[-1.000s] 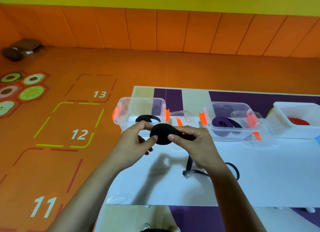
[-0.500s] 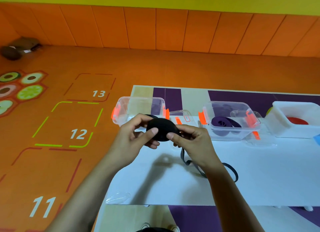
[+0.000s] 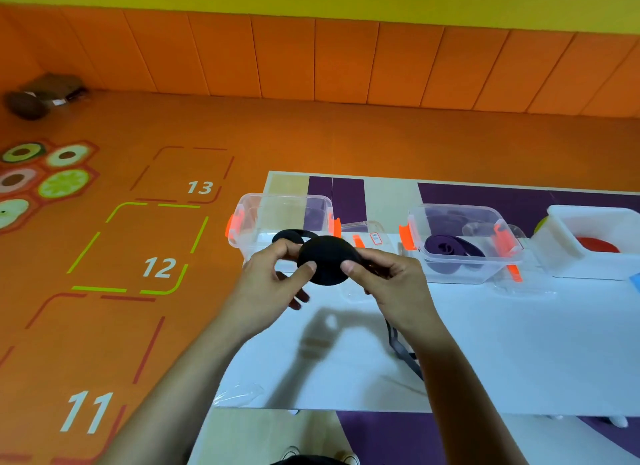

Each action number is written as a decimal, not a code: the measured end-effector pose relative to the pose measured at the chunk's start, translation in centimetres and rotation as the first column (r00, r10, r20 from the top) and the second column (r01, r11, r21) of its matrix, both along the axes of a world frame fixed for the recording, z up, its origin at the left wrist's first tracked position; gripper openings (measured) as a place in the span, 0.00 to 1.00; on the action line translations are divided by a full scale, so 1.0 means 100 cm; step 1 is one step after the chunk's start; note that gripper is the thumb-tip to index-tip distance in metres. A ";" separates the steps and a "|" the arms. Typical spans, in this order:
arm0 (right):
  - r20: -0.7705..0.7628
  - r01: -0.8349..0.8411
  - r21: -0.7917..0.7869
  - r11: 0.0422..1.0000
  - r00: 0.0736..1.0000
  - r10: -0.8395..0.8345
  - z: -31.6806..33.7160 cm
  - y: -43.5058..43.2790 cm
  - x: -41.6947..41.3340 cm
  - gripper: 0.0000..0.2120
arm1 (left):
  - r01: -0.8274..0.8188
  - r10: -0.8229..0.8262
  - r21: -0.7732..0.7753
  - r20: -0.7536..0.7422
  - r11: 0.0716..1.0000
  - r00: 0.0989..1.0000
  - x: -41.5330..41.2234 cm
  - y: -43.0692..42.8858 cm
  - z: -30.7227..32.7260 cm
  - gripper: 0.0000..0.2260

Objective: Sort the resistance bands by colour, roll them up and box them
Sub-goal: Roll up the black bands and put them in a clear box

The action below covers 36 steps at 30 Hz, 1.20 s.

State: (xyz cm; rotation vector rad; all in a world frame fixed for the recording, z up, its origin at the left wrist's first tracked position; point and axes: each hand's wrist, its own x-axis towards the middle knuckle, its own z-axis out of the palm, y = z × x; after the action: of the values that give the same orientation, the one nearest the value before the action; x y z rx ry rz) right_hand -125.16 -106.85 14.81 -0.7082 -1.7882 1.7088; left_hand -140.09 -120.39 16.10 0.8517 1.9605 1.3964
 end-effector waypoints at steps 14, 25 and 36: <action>-0.042 -0.080 -0.010 0.997 0.996 0.079 0.008 -0.006 0.008 0.10 | 0.223 -0.205 0.082 -0.179 0.971 0.962 -0.002 -0.010 0.006 0.05; -0.070 0.030 -0.024 0.999 0.997 -0.032 0.009 -0.002 0.001 0.09 | -0.145 -0.094 0.360 0.569 0.922 0.817 0.026 0.005 0.001 0.04; 0.036 -0.113 0.054 0.992 0.993 0.111 0.011 -0.004 0.010 0.12 | 0.197 -0.218 -0.097 -0.311 0.976 0.925 -0.013 -0.013 0.015 0.10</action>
State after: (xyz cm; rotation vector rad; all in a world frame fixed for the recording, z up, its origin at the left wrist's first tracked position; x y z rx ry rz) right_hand -124.18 -107.26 15.93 -0.6262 -1.9234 1.7210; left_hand -141.35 -121.68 17.58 1.2822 2.0638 1.1203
